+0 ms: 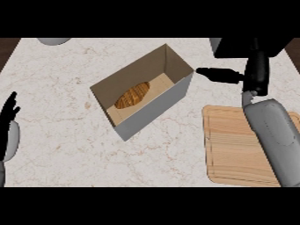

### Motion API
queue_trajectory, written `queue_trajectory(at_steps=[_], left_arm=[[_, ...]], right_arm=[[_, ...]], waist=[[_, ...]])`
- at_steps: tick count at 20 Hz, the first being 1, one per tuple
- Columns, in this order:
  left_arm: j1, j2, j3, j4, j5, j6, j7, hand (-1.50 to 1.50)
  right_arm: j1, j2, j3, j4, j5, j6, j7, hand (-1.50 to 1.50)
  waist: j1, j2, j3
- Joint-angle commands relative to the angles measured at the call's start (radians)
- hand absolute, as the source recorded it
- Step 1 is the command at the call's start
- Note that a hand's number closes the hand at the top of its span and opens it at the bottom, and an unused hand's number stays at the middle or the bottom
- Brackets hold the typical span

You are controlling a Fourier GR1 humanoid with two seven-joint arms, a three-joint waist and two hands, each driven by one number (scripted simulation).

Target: Pick the croissant from the cutting board and place it in the cardboard box

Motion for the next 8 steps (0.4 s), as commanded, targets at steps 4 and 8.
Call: queue_trajectory(at_steps=[4, 8], left_arm=[[-0.018, 0.029, 0.040, 0.059, 0.030, -0.028, -0.040, 0.00], [-0.086, 0.017, 0.014, 0.077, 0.003, -0.015, -0.002, 0.00]], right_arm=[[0.281, -0.193, -0.082, -0.321, -0.085, 0.170, 0.026, -1.50], [0.390, -0.297, -0.143, -0.392, -0.160, 0.322, 0.016, -1.50]], waist=[[0.002, 0.004, 0.000], [0.002, 0.006, 0.000]])
